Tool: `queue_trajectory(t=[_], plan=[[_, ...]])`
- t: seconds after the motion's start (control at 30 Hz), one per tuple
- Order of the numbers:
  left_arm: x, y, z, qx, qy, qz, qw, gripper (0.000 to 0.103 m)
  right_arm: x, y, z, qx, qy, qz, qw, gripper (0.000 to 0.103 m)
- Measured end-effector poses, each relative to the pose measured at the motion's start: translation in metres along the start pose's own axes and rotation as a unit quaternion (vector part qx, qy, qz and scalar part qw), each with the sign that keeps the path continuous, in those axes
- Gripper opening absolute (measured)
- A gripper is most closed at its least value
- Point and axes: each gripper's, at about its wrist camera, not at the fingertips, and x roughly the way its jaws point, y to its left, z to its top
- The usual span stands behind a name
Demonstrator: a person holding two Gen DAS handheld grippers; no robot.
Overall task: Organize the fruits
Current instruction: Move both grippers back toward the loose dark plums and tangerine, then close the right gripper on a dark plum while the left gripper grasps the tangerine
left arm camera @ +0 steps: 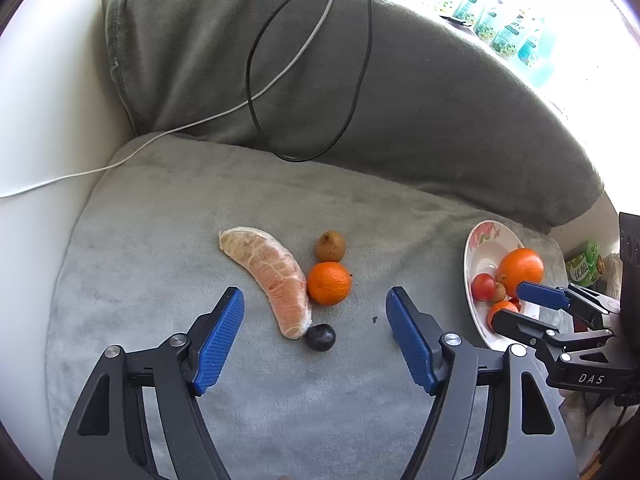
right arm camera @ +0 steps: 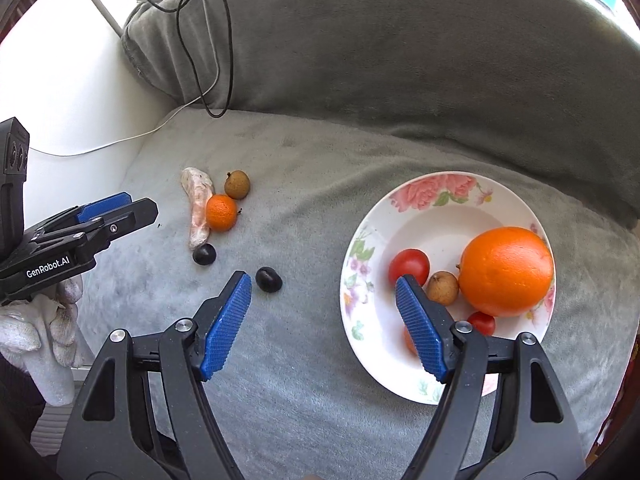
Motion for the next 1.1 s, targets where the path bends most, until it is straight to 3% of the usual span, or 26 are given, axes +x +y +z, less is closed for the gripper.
queue_trajectory(t=[0.33, 0.53, 0.67, 0.8, 0.9, 1.1], plan=[[0.011, -0.007, 0.006, 0.054, 0.006, -0.012, 0.9985, 0.071, 0.025, 0.033, 0.000, -0.062, 0.021, 0.005, 0.998, 0.077], [0.030, -0.017, 0.008, 0.093, 0.028, -0.018, 0.9951, 0.063, 0.040, 0.037, -0.001, -0.065, 0.035, 0.012, 0.997, 0.077], [0.039, -0.024, 0.010, 0.109, 0.038, -0.024, 0.9931, 0.058, 0.047, 0.037, -0.001, -0.067, 0.044, 0.015, 0.997, 0.070], [0.051, -0.033, 0.010, 0.134, 0.050, -0.028, 0.9893, 0.054, 0.053, 0.040, -0.002, -0.074, 0.048, 0.016, 0.996, 0.069], [0.059, -0.035, 0.010, 0.142, 0.057, -0.024, 0.9879, 0.052, 0.058, 0.041, -0.001, -0.073, 0.056, 0.019, 0.996, 0.057], [0.072, -0.042, 0.008, 0.162, 0.069, -0.016, 0.9842, 0.051, 0.063, 0.042, -0.001, -0.074, 0.061, 0.024, 0.995, 0.056]])
